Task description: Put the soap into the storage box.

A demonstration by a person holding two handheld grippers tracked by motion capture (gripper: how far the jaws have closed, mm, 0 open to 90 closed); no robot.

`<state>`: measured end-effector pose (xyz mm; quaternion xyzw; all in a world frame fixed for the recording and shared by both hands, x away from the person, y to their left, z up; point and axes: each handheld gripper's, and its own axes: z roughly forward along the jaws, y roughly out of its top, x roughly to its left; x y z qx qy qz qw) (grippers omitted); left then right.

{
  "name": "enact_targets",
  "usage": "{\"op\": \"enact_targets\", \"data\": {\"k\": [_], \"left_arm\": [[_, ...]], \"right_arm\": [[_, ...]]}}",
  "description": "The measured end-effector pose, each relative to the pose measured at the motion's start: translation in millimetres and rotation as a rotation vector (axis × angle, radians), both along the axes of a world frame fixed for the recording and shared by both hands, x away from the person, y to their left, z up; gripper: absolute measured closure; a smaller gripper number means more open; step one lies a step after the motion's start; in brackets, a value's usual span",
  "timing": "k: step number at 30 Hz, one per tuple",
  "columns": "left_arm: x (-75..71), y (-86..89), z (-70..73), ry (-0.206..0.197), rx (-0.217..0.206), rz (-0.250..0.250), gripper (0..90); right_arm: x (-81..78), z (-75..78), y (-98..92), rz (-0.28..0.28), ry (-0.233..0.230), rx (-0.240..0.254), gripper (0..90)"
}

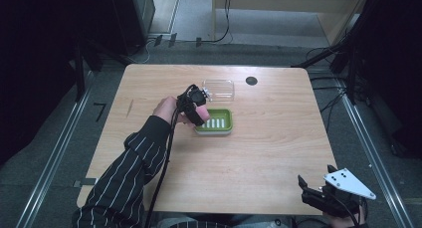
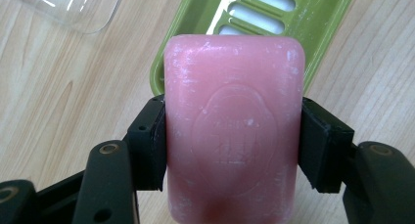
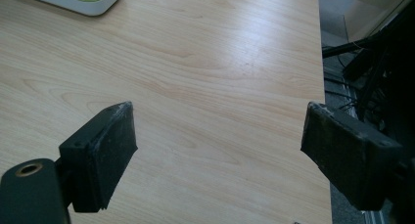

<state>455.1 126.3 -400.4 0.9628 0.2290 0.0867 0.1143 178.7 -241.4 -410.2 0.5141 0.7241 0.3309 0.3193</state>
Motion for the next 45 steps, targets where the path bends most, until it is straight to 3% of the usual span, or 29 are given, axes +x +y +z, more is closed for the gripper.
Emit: {"op": "enact_targets", "data": {"k": [20, 22, 33, 45], "left_arm": [[8.8, -26.6, -5.6, -0.011, 0.006, -0.114, 38.7], [8.8, -30.4, -6.4, -0.012, 0.014, -0.146, 38.7], [13.8, -41.9, -14.0, -0.001, 0.034, -0.188, 38.7], [16.4, -52.3, -22.8, 0.005, 0.087, -0.243, 38.6]], "right_arm": [[-12.5, -0.7, -9.1, -0.047, 0.003, -0.002, 13.5], [-13.6, -0.7, -9.6, -0.052, 0.004, -0.001, 13.5], [-19.8, -0.9, -13.2, -0.074, 0.009, -0.004, 13.5], [-27.3, -1.1, -18.4, -0.098, 0.006, -0.005, 13.5]]}}
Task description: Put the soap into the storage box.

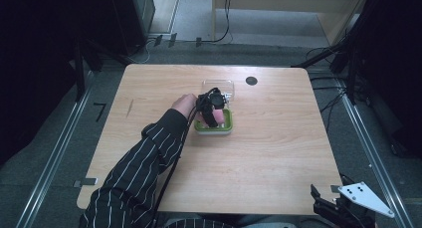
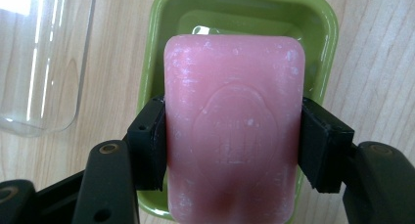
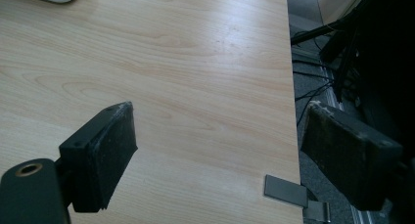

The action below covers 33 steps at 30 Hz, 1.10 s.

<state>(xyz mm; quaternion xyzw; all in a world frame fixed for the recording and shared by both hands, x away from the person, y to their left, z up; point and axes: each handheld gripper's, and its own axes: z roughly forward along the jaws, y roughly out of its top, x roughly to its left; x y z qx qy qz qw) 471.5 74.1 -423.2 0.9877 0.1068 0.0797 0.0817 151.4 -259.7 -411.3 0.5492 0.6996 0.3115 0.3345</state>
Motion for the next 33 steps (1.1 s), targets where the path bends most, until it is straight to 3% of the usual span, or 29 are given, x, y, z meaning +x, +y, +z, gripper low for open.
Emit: {"op": "enact_targets", "data": {"k": [13, 33], "left_arm": [[2.6, -1.4, -4.9, 0.000, 0.020, -0.014, 38.6], [3.9, -0.8, -11.8, -0.017, 0.018, -0.032, 38.5]], "right_arm": [[-2.5, 0.1, -0.6, -0.011, 0.002, 0.003, 13.5], [-2.2, 0.2, -0.6, -0.011, 0.002, 0.002, 13.5]]}}
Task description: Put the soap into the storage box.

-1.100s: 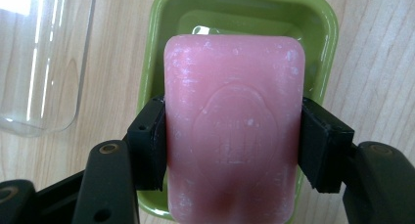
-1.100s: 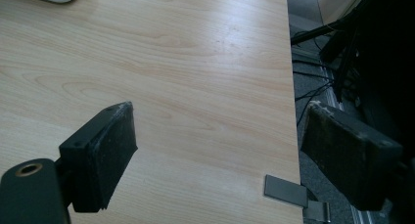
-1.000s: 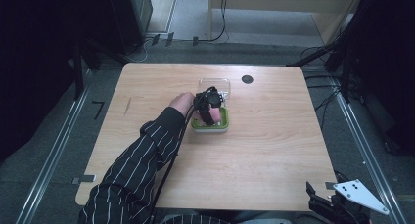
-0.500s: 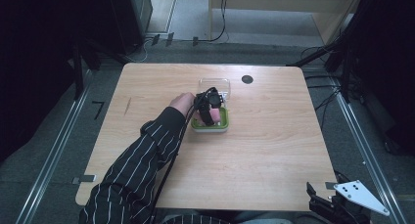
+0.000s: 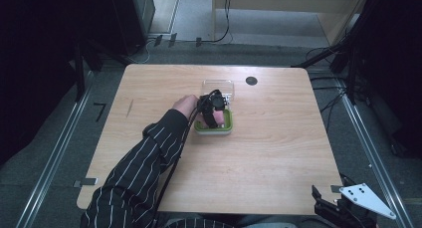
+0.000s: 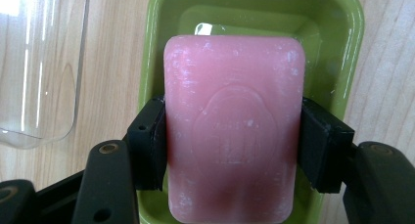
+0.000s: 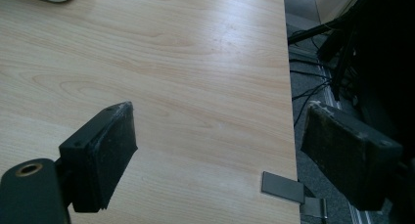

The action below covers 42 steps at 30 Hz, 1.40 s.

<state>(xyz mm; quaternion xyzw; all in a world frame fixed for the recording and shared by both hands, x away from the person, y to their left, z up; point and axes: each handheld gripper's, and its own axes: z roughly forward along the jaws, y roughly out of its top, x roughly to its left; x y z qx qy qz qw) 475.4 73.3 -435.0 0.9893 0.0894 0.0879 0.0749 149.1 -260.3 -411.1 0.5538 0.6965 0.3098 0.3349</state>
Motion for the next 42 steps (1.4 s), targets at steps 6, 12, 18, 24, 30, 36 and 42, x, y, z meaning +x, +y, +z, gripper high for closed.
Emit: {"op": "enact_targets", "data": {"k": [6, 12, 18, 24, 30, 36, 42], "left_arm": [[1.1, 1.6, -4.5, 0.002, 0.018, -0.006, 38.4], [1.7, 2.8, -4.1, 0.002, 0.009, -0.007, 38.2], [1.9, 4.6, -2.6, 0.000, -0.006, -0.006, 36.9], [2.8, 7.0, 1.5, 0.009, -0.021, 0.029, 30.4], [3.8, 13.7, 5.7, 0.028, -0.056, 0.104, 18.4], [3.1, 21.1, 11.1, 0.036, -0.077, 0.167, 9.1], [-1.8, 27.1, 18.6, 0.015, -0.078, 0.216, 0.6]], "right_arm": [[0.1, 0.0, -0.1, 0.001, -0.001, 0.000, 13.5], [0.5, 0.0, -0.4, 0.003, -0.002, -0.001, 13.5], [0.5, 0.0, -0.4, 0.003, -0.003, -0.001, 13.5], [0.9, 0.0, -0.1, 0.002, -0.004, 0.001, 13.5], [3.4, 0.1, 0.8, 0.011, -0.004, 0.003, 13.5], [8.0, -0.7, 1.8, 0.026, -0.006, 0.007, 13.5], [16.8, -3.2, 0.8, 0.042, 0.000, 0.016, 13.5]]}}
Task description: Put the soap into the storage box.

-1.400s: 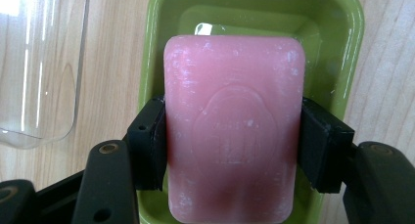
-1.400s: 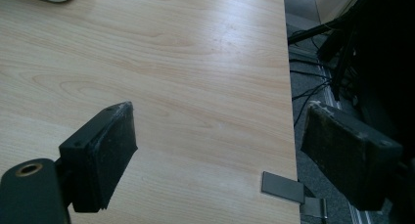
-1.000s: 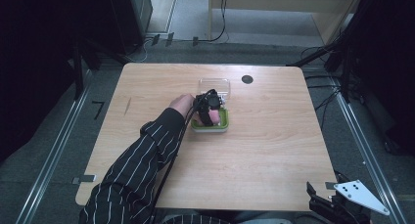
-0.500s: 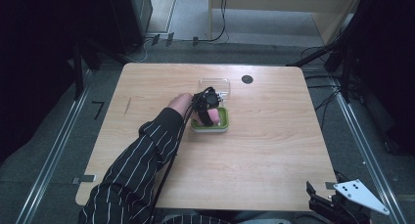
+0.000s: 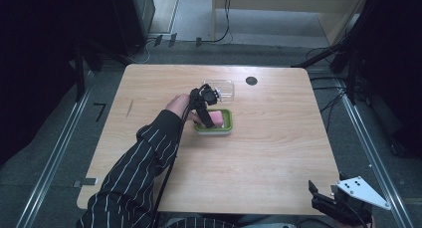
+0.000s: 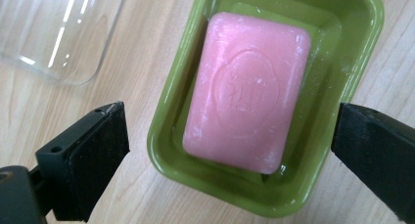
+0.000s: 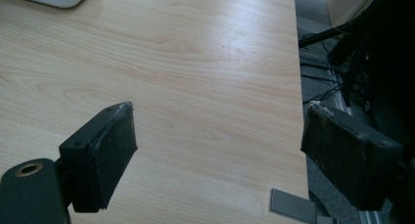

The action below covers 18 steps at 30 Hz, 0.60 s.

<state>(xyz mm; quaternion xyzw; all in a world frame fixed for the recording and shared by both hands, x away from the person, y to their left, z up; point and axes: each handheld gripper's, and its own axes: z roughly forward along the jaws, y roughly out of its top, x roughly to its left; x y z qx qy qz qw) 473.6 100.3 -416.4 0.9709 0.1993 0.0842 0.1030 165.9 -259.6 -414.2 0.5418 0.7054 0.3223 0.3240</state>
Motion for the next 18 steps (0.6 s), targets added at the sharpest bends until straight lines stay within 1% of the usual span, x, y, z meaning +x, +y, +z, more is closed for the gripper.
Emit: {"op": "enact_targets", "data": {"k": [1, 2, 4, 5, 7, 8, 12, 13, 18], "left_arm": [[-1.5, 1.4, 0.4, 0.000, -0.004, 0.014, 0.1], [-2.3, 3.4, 1.3, 0.003, 0.004, 0.026, 0.1], [-6.4, 9.0, 1.8, 0.004, 0.001, 0.054, 0.1], [-7.7, 11.0, 2.1, 0.011, 0.006, 0.066, 0.0], [-12.2, 16.6, 2.4, 0.006, 0.013, 0.086, 0.0], [-14.4, 19.5, 2.7, 0.012, 0.017, 0.099, 0.0], [-21.4, 29.7, 2.3, 0.016, 0.026, 0.132, 0.0], [-22.9, 31.9, 2.1, 0.019, 0.023, 0.139, 0.0], [-32.8, 40.7, 5.3, 0.023, 0.029, 0.168, 0.0]], "right_arm": [[1.2, -0.1, 1.1, 0.006, 0.001, 0.000, 13.5], [2.1, 0.1, 1.8, 0.011, 0.001, -0.002, 13.5], [3.7, 0.6, 3.2, 0.017, -0.005, 0.006, 13.5], [5.1, 0.9, 4.2, 0.023, -0.006, 0.004, 13.5], [6.7, 1.1, 6.6, 0.038, -0.009, -0.003, 13.5], [7.5, 1.4, 7.9, 0.039, -0.008, 0.000, 13.5], [10.2, 2.7, 11.6, 0.057, -0.013, 0.000, 13.5], [11.0, 2.8, 12.6, 0.065, -0.015, -0.001, 13.5], [14.0, 3.9, 16.9, 0.081, -0.017, -0.002, 13.5]]}}
